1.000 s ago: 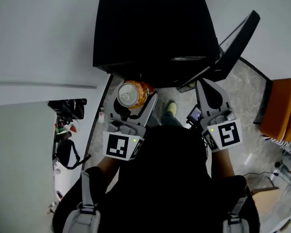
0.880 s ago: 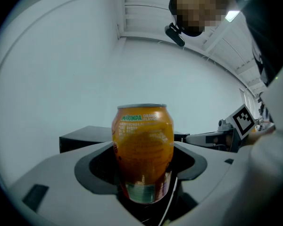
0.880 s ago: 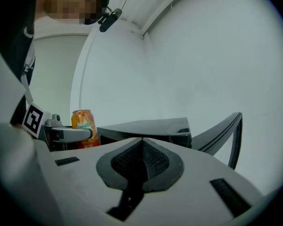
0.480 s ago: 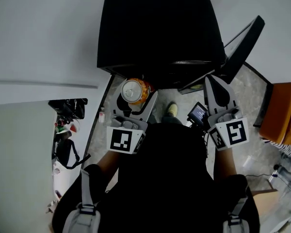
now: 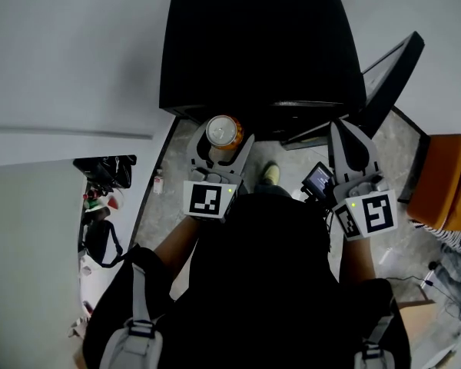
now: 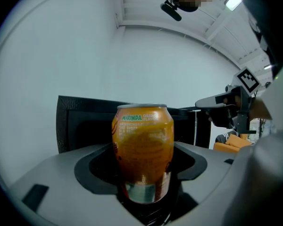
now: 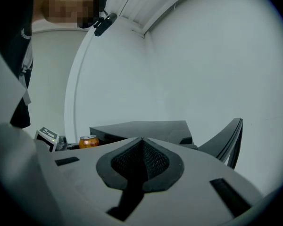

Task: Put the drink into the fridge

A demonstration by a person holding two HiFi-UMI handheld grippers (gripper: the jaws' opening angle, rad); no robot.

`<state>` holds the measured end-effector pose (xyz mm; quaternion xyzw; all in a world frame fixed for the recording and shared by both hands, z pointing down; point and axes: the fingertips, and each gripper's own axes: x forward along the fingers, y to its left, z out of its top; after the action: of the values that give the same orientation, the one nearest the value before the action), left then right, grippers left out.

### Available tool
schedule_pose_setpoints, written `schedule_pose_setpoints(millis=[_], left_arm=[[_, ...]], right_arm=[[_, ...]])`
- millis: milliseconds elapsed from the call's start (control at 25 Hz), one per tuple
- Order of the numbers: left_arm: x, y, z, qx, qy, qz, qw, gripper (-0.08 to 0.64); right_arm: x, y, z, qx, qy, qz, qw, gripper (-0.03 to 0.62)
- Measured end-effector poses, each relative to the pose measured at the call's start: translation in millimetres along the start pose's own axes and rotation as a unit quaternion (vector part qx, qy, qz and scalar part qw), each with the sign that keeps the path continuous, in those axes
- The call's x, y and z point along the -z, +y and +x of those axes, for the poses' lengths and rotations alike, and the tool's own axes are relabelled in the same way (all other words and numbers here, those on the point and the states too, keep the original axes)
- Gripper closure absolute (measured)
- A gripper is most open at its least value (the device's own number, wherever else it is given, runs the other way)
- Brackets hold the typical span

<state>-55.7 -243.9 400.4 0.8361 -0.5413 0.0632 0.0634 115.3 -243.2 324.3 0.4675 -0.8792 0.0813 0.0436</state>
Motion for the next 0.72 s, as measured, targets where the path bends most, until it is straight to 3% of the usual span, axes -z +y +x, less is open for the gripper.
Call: schedule_pose_setpoints(millis=[440, 720], left_arm=[[36, 21, 36, -0.028, 0.028, 0.017, 0.9991, 0.224], [30, 39, 55, -0.049, 0.032, 0.01, 0.9982, 0.224]], right_arm=[[7, -1, -4, -0.002, 0.01, -0.003, 1.0, 0.58], [13, 1, -5, 0.0, 0.021, 0.001, 1.0, 0.58]])
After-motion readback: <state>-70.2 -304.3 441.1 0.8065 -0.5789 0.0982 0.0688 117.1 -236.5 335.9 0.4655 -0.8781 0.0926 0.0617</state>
